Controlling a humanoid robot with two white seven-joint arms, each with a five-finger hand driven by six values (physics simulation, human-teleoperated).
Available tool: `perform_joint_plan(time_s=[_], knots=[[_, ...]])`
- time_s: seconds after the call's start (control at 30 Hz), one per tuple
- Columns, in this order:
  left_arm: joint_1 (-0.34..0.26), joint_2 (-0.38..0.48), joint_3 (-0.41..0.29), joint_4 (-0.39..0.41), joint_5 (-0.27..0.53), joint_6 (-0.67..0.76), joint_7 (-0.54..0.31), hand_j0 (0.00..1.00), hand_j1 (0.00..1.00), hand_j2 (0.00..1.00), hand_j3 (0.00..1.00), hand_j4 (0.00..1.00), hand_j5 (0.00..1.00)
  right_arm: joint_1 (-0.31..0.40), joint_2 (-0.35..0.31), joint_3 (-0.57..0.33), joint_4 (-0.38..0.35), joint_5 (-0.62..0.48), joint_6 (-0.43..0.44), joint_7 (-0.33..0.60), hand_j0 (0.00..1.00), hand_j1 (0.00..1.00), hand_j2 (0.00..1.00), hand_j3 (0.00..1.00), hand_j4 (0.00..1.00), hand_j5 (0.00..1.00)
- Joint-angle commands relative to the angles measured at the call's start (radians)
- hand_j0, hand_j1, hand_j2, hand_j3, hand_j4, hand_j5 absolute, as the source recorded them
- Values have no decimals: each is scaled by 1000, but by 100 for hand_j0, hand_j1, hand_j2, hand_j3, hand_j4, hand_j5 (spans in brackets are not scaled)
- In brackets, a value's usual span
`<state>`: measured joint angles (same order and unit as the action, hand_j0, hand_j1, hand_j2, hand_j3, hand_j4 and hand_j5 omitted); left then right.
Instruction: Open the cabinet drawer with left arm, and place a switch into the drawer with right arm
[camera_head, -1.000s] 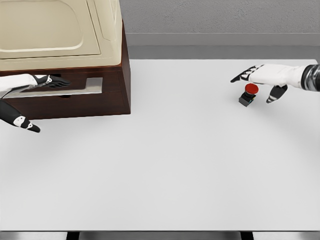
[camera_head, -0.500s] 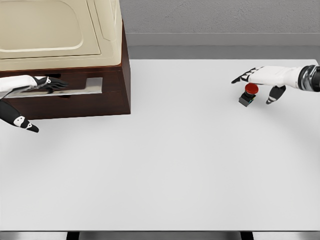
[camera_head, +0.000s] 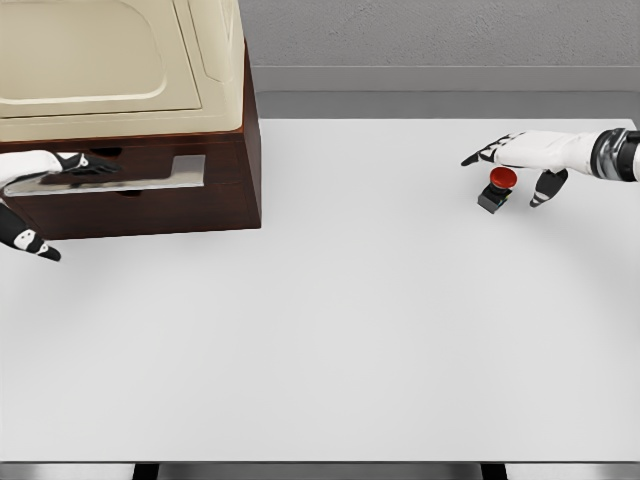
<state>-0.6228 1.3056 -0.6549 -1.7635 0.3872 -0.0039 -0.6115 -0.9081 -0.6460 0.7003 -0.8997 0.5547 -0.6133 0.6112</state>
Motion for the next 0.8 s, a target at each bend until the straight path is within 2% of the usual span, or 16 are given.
perform_joint_plan(time_s=[0.0,0.6,0.77], knots=[[0,9,-2,3,-39,-1,1,100,100,100,100,100,100,0,-1,8,1,-4,2,0,100,100,100,100,100,100],[8,6,-3,1,-24,-14,1,100,100,100,100,100,100,-8,-7,8,-2,-4,2,0,100,100,100,100,100,100],[14,27,-12,1,21,-67,1,100,100,100,100,100,100,-8,-7,8,-4,-4,2,0,100,100,100,100,100,100]])
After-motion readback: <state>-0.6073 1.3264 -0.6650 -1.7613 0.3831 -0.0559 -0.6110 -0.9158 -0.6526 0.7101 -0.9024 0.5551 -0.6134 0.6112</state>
